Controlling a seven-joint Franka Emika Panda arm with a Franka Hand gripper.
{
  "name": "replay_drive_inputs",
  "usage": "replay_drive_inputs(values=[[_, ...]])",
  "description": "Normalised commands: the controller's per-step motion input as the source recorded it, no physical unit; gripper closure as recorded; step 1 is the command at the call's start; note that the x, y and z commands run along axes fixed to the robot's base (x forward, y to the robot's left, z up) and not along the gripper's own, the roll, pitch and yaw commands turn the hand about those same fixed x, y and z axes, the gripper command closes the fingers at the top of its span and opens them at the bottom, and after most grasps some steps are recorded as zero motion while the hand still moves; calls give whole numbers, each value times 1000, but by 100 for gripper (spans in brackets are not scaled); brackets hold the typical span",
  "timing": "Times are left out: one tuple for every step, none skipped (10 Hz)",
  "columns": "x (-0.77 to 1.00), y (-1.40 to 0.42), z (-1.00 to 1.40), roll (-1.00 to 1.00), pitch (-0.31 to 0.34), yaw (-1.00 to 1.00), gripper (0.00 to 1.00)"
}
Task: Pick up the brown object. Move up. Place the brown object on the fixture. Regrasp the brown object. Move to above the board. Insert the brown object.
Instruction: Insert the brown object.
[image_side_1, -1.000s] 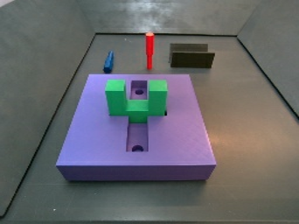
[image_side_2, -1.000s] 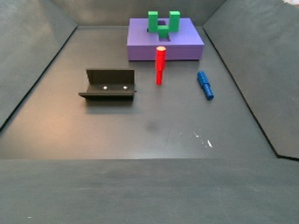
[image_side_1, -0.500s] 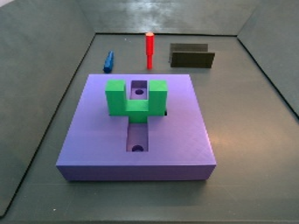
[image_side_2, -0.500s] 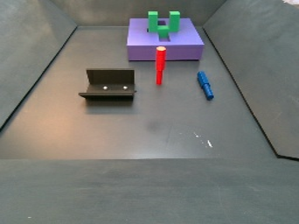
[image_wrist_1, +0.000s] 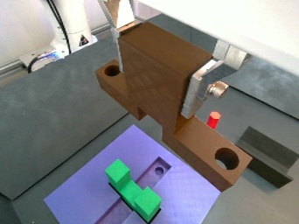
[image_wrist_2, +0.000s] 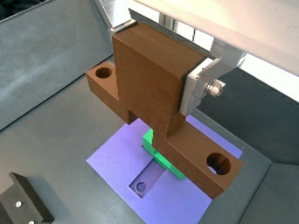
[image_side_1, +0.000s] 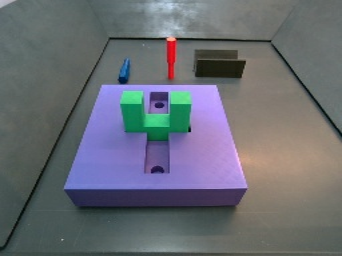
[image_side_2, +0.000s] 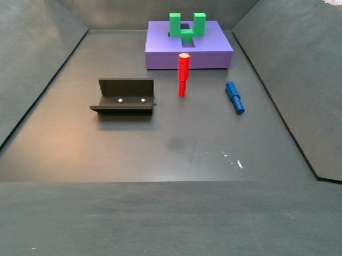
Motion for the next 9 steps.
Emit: replay_drive_inputs(values=[[-6,91,-69,-251,-33,-160,100],[-100,80,-86,-399,-74,-297,100],[-166,0,-89,-497,-94,-300,100],[-143,-26,0,-500,-114,-451,100],[-183,-103,0,-500,-191,-571,100],[-183,-77,0,-489,-241,-637,100],[-200,-71,-143,-389,-296,-731,100],[-191,-66,-286,-300,-291,-780,100],[-129,-71,-334,-203,-324,-746,100]])
